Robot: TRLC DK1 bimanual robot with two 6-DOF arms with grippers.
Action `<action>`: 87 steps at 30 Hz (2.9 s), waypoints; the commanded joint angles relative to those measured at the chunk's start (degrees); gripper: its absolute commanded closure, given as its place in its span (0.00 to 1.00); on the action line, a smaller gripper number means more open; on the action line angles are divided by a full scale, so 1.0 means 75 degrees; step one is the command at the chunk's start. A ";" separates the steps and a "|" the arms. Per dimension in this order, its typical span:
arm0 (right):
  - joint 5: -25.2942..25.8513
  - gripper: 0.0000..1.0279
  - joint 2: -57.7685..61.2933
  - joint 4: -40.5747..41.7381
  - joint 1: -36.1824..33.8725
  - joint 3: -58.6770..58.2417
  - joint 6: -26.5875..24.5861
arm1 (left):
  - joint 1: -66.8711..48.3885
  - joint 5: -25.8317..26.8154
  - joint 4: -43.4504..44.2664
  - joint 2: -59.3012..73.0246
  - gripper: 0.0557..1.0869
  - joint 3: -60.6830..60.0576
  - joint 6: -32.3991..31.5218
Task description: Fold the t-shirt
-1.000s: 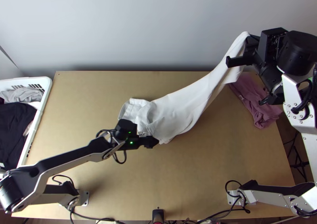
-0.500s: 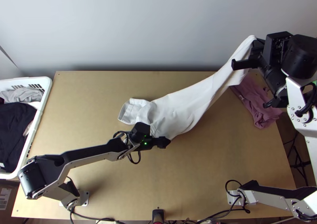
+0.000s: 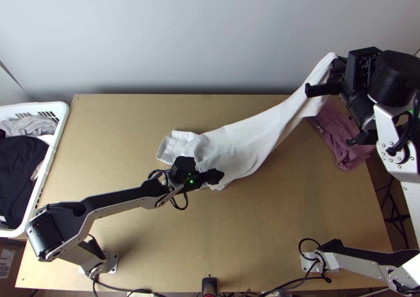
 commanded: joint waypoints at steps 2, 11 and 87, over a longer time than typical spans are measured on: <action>-0.0002 0.97 0.0035 0.0113 -0.0017 -0.0140 -0.0046 | -0.0146 0.0772 -0.0102 -0.0107 0.05 0.0010 -0.0326; 0.0010 0.97 0.0011 0.0242 -0.0029 -0.0457 -0.0069 | 0.0076 0.0409 0.0085 -0.0564 0.96 -0.0271 -0.0947; -0.0002 0.97 -0.0985 -0.0273 0.0885 0.3996 0.1513 | 0.9943 0.6186 -0.2376 -0.5111 0.96 1.0159 -0.3490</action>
